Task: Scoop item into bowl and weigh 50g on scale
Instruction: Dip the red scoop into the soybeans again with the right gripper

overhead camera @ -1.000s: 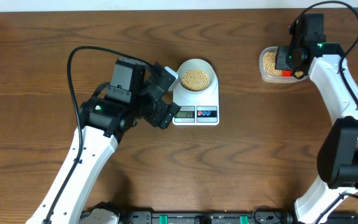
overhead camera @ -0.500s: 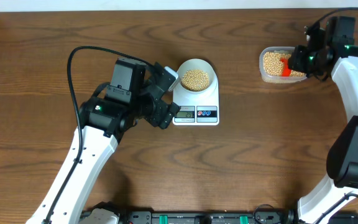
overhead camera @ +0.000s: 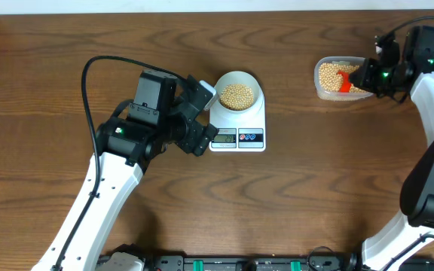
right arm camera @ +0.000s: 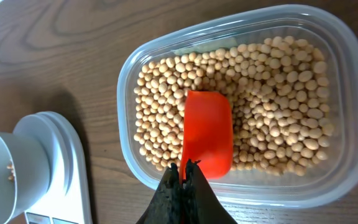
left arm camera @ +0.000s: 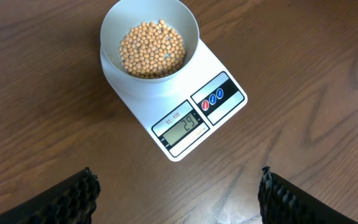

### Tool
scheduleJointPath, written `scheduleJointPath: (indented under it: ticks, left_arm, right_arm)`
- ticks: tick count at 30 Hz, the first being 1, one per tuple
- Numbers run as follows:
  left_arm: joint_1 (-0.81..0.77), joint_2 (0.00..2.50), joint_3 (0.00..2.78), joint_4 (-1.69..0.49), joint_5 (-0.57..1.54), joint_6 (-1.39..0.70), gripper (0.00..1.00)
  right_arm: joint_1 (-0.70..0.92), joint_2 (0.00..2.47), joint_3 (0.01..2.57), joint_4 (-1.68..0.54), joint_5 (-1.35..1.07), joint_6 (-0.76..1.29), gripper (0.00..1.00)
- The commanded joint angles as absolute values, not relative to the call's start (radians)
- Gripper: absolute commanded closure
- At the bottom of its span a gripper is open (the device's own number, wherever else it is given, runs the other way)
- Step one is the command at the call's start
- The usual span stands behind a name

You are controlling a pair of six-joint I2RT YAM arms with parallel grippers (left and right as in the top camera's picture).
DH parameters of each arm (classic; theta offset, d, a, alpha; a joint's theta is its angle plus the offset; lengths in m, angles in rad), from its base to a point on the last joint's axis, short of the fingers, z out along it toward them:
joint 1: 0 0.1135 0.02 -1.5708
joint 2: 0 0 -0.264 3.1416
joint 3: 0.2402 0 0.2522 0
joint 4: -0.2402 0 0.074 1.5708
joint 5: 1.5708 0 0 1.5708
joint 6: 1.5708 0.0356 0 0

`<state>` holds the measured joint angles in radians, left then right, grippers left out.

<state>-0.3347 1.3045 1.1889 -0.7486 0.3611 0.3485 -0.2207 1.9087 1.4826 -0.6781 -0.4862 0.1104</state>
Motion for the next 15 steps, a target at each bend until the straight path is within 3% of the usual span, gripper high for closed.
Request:
scheduleJointPath:
  ticks: [1,15]
  left_arm:
    - [-0.331,1.300,1.185,-0.747,0.366,0.362,0.16]
    - [-0.331,1.300,1.185,-0.747,0.366,0.362,0.16]
  right_arm:
    - [-0.236,1.916,1.471,-0.685,-0.560,0.119,0.99]
    - [-0.280,1.917,1.461,-0.683,-0.587,0.134,0.99]
